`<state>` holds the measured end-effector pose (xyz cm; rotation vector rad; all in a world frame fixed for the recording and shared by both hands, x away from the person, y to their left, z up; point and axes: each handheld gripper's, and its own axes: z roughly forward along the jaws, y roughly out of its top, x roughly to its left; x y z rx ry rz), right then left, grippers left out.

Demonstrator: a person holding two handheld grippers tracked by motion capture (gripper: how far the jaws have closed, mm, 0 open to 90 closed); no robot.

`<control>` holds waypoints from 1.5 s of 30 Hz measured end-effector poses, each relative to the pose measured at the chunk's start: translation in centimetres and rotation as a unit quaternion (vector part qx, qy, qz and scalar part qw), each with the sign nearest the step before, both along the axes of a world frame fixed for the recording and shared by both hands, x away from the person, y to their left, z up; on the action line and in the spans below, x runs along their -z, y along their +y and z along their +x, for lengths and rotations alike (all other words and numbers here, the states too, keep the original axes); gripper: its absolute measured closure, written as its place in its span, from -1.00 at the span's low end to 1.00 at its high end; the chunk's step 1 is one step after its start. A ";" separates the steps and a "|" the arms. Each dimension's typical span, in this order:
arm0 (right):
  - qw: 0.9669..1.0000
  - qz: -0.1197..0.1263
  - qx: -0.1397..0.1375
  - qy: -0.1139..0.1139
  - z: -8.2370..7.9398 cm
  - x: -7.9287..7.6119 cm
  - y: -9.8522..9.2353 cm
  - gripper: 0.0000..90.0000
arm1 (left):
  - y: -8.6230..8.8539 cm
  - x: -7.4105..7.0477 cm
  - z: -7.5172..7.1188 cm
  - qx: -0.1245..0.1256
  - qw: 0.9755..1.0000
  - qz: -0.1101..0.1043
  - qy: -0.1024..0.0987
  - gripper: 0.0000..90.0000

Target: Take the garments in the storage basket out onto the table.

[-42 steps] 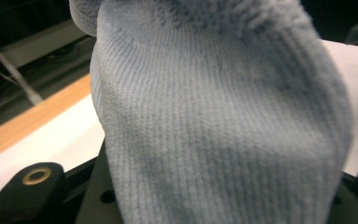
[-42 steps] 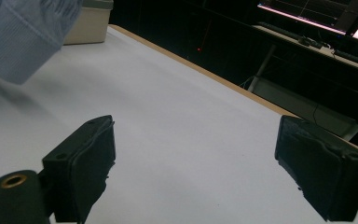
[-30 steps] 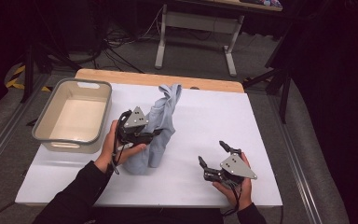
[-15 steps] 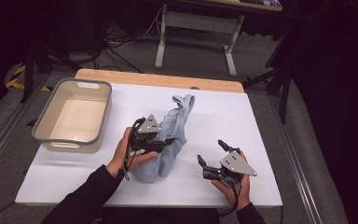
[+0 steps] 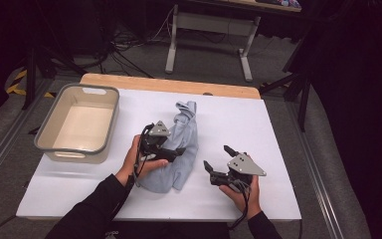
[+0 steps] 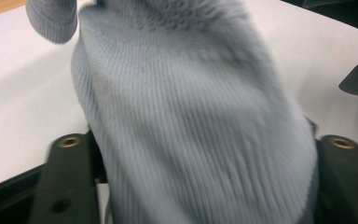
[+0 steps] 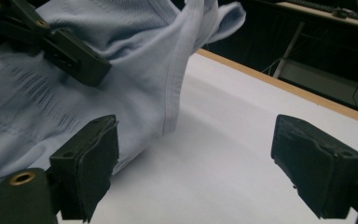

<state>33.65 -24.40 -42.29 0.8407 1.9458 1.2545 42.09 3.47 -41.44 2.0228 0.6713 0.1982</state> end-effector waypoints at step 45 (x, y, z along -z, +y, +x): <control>0.980 -0.058 -0.058 0.183 7.7 3.0 5.1 0.67 | 5.0 2.3 -2.6 0.036 0.996 0.082 -0.013 0.74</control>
